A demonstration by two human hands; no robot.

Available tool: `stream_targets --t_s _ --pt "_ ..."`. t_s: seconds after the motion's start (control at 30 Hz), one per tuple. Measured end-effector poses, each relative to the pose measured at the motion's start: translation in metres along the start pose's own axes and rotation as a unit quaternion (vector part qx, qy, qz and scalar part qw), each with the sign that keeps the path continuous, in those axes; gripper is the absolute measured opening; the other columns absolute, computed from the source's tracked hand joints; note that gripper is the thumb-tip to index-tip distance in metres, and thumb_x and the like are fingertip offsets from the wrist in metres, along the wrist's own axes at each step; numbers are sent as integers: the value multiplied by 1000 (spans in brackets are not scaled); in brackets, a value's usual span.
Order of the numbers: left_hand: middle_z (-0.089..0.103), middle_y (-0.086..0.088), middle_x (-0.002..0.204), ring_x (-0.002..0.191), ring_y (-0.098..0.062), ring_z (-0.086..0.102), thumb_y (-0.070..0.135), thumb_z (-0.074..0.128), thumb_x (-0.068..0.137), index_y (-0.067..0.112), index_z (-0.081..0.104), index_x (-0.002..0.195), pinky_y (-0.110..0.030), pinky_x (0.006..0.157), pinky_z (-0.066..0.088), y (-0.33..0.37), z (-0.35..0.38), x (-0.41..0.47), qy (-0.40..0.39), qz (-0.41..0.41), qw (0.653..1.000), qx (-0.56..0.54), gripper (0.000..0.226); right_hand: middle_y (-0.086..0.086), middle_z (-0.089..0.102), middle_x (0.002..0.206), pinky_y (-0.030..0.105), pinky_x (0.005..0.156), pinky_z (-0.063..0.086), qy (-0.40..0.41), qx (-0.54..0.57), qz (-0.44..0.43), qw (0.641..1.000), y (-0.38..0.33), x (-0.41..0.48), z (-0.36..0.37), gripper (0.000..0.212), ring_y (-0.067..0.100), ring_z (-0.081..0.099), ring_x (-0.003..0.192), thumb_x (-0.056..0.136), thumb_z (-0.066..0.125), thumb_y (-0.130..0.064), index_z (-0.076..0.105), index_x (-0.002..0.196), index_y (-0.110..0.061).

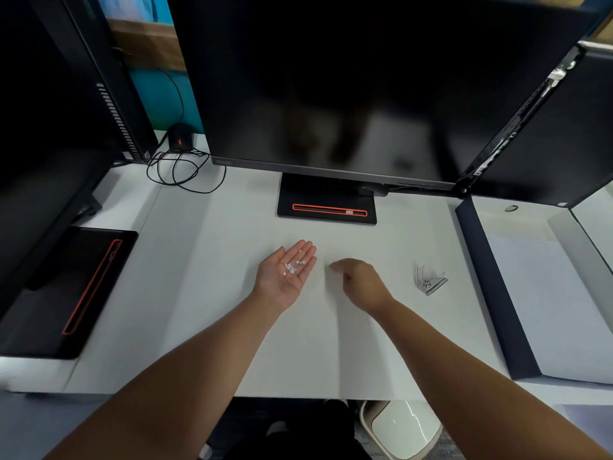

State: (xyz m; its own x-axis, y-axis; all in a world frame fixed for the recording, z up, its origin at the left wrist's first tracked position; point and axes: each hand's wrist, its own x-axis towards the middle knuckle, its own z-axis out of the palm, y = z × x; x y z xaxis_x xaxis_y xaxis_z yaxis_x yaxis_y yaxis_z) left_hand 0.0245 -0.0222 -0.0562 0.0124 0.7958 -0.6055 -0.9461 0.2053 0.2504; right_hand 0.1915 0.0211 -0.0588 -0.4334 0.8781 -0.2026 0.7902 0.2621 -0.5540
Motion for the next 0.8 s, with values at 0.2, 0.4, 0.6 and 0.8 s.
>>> stream_targets --t_s 0.2,0.4,0.6,0.8 --pt "71 -19 105 106 -30 64 22 36 101 -6 62 111 -38 94 49 1 1 0 0 -1 1000 -9 39 12 57 133 26 104 36 -11 -108 -105 989 15 -18 12 53 28 48 125 82 39 11 58 128 -8" --pt "68 -18 111 106 -29 64 22 35 101 -6 60 113 -38 96 48 2 3 -1 -9 -1 1000 -10 39 13 65 122 17 98 34 57 -21 -13 998 22 -13 -1 47 26 59 116 82 39 15 68 114 -4" --pt "67 -18 112 106 -29 64 23 34 102 -6 59 114 -38 96 48 -2 1 0 -9 -9 1000 -7 40 19 63 111 27 86 40 -9 -84 -67 994 23 -14 3 53 37 56 103 79 39 17 63 121 -5" --pt "67 -18 111 106 -29 63 23 34 102 -6 59 114 -38 98 47 -4 4 1 -11 -11 1000 -1 40 5 69 99 13 81 35 25 24 -21 999 25 -22 -3 34 18 60 93 84 46 10 72 100 -3"
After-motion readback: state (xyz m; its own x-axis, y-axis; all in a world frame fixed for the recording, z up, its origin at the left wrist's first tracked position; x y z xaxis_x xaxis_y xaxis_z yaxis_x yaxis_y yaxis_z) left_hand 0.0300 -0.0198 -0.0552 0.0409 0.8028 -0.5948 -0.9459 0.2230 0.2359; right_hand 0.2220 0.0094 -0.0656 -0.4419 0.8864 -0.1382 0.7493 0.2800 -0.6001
